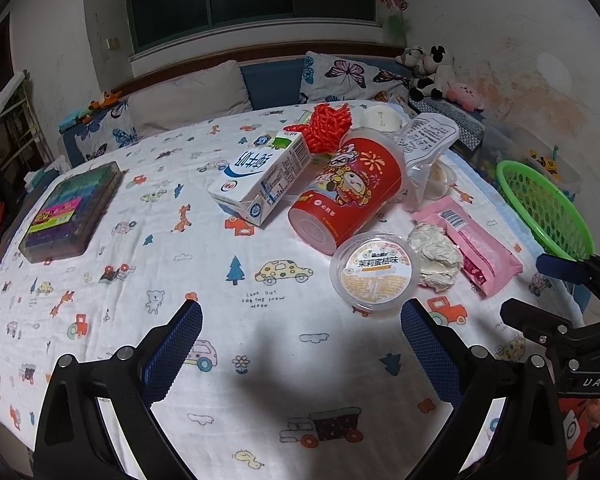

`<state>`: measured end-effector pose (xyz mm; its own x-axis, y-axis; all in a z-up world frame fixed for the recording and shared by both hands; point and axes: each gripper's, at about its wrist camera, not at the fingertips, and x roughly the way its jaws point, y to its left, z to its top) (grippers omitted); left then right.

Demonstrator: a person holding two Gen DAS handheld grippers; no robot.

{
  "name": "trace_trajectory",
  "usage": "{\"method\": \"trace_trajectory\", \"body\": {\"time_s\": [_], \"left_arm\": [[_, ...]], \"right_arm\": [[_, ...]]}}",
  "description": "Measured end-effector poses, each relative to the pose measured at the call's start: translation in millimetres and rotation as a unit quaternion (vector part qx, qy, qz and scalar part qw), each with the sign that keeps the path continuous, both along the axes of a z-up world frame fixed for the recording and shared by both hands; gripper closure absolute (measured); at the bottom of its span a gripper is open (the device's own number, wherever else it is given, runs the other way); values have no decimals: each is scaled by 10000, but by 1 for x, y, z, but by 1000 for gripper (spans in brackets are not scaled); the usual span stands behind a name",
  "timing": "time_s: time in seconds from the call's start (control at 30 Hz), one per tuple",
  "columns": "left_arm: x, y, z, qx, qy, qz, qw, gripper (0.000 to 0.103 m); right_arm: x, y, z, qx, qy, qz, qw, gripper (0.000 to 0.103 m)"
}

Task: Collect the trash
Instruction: 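Close the right tool on the crumpled white tissue and lift it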

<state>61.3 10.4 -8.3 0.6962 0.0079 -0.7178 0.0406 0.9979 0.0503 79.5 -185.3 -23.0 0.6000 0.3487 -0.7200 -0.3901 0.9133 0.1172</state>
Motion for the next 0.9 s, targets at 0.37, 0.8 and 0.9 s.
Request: {"method": "trace_trajectory", "body": {"time_s": [0.37, 0.8, 0.9], "left_arm": [[10, 15, -4, -29, 87, 143, 9999, 6], [14, 23, -7, -30, 125, 133, 9998, 6], [16, 22, -8, -74, 169, 71, 9998, 6]], "right_arm": [[29, 27, -5, 104, 159, 705, 9973, 37], [60, 35, -17, 292, 418, 923, 9944, 49], [64, 32, -22, 398, 537, 888, 9938, 53]]}}
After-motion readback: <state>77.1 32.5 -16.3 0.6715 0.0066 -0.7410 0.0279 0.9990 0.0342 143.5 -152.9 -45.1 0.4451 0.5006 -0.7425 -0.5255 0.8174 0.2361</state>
